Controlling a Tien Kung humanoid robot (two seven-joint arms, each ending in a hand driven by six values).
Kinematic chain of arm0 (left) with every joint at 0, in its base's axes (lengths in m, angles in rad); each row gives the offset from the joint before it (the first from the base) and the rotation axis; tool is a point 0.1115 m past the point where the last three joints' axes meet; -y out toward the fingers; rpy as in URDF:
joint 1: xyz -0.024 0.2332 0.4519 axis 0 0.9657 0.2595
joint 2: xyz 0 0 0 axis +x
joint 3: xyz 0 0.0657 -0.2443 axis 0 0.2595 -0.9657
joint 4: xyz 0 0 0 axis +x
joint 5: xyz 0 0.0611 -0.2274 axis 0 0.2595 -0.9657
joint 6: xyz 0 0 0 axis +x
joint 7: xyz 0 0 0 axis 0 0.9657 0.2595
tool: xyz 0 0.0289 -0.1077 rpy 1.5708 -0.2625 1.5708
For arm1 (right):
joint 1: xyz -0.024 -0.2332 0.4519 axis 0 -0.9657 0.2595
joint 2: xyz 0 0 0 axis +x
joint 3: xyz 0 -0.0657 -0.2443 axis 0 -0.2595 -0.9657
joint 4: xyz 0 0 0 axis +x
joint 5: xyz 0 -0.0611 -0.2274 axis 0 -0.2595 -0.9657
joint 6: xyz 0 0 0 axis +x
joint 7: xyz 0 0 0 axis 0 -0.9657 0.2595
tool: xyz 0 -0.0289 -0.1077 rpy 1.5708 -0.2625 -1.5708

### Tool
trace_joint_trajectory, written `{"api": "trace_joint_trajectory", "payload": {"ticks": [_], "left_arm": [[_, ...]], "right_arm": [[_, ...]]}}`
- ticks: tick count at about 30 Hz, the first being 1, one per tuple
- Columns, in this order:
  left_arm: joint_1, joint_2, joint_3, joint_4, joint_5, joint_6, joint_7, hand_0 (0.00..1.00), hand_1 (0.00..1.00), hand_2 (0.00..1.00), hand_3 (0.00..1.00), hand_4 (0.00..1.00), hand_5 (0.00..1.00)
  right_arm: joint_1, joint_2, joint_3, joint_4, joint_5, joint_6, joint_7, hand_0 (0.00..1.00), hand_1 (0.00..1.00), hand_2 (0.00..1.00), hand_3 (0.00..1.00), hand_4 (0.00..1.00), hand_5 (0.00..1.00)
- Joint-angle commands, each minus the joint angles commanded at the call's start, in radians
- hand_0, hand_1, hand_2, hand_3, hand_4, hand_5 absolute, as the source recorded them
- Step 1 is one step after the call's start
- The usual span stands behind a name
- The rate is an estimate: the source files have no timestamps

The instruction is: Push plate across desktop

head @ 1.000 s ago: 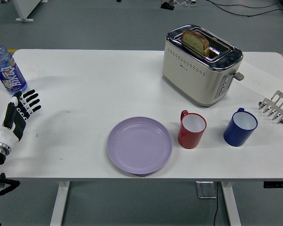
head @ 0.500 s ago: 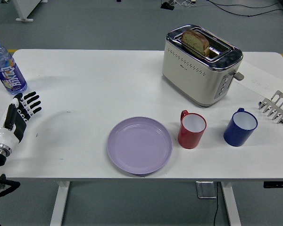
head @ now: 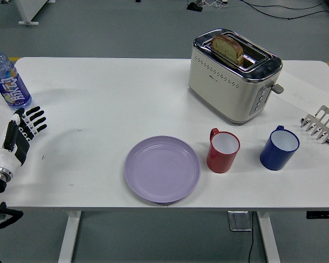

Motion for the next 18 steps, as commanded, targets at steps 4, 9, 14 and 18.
{"api": "trace_joint_trajectory", "payload": {"ticks": [4, 9, 14, 18], "left_arm": [[-0.001, -0.001, 0.0, 0.001, 0.0, 0.0, 0.001, 0.786, 0.823, 0.811, 0.748, 0.538, 0.998], [-0.001, -0.002, 0.007, 0.003, -0.008, 0.004, -0.005, 0.787, 0.822, 0.81, 0.746, 0.538, 0.998], [-0.001, -0.004, 0.011, 0.003, -0.012, 0.006, -0.007, 0.788, 0.822, 0.81, 0.746, 0.539, 0.998], [-0.003, -0.003, 0.015, 0.004, -0.012, 0.01, -0.008, 0.788, 0.82, 0.805, 0.745, 0.539, 0.998]], "right_arm": [[0.001, 0.0, 0.0, 0.0, -0.001, 0.0, 0.0, 0.658, 0.644, 0.722, 0.678, 0.283, 0.289], [0.002, 0.0, 0.001, 0.0, -0.001, 0.0, 0.001, 0.658, 0.644, 0.721, 0.679, 0.284, 0.288], [0.002, -0.001, 0.002, 0.0, -0.001, 0.001, 0.001, 0.658, 0.644, 0.721, 0.678, 0.284, 0.289], [0.002, -0.001, 0.003, 0.0, -0.003, 0.001, 0.001, 0.658, 0.644, 0.721, 0.678, 0.283, 0.288]]}}
